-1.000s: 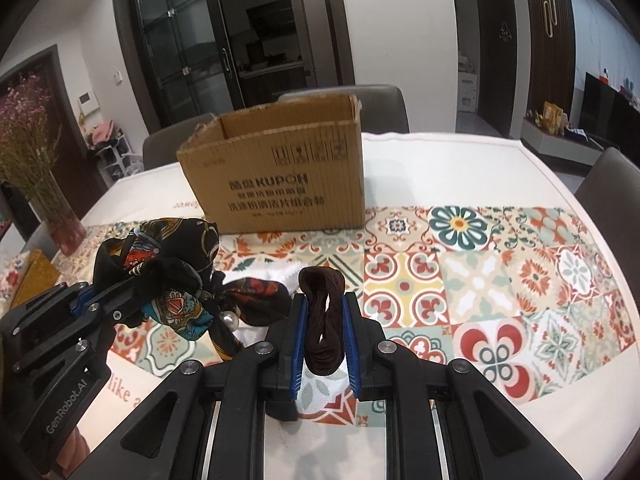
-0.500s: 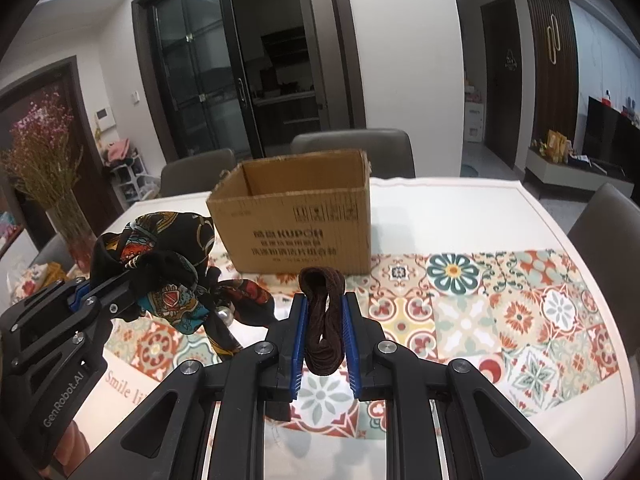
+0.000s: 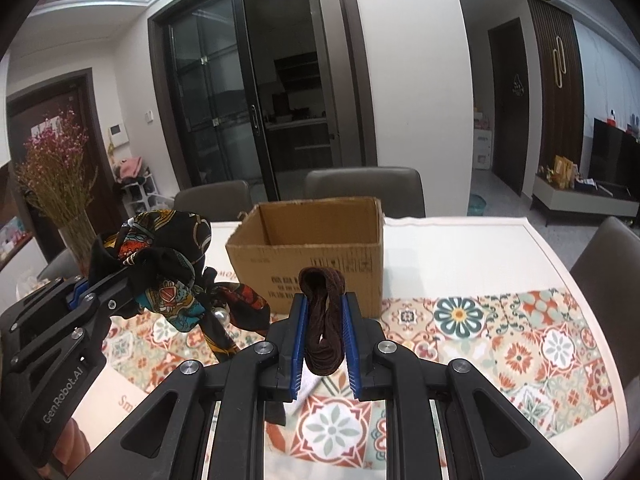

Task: Organize soft objects
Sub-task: 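Lift the scarf and hair tie with both tools and carry them over the box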

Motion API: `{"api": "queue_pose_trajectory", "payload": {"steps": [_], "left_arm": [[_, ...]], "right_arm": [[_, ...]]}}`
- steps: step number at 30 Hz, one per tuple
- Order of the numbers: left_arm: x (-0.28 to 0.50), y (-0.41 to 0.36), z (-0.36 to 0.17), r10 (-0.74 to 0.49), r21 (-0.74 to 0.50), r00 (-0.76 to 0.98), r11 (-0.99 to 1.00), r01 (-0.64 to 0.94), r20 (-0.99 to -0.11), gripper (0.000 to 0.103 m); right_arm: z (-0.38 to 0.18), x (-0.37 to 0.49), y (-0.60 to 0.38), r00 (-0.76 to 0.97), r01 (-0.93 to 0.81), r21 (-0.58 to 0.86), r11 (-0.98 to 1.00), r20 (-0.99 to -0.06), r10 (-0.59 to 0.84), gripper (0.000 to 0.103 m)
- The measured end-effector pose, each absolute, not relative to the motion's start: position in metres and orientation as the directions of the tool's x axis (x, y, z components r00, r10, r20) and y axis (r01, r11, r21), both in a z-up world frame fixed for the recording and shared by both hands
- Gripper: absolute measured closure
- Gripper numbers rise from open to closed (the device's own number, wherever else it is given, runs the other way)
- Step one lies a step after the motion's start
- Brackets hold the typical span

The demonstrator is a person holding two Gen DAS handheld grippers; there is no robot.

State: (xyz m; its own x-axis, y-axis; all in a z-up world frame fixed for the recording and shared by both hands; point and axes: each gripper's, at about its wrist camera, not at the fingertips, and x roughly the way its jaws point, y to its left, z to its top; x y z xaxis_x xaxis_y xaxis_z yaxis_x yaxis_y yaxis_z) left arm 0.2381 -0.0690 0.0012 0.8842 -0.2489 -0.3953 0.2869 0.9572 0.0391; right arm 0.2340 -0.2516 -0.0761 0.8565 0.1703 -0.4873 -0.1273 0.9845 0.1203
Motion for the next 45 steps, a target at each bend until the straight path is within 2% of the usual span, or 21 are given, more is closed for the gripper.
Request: {"api": "queue_pose_trajectory", "payload": {"steps": [16,29,45], "left_arm": [[0.269,-0.060,0.034,-0.227,0.068,0.931,0.964,0.256,-0.285,0.092],[0.299,-0.057,0.048,-0.232,0.084,0.944,0.963,0.257,-0.236,0.092],[0.358,-0.055,0.046,-0.229,0.082,0.944,0.964,0.255,-0.239,0.092]], "right_arm": [[-0.043,0.258,-0.237,0.897,-0.158,0.108,0.982,-0.400,0.188,0.084],[-0.029,0.288,-0.231,0.911,-0.164,0.105,0.981,-0.365,0.191,0.084],[-0.020,0.349,-0.225,0.925,-0.164,0.068,0.984,-0.337,0.177,0.084]]}}
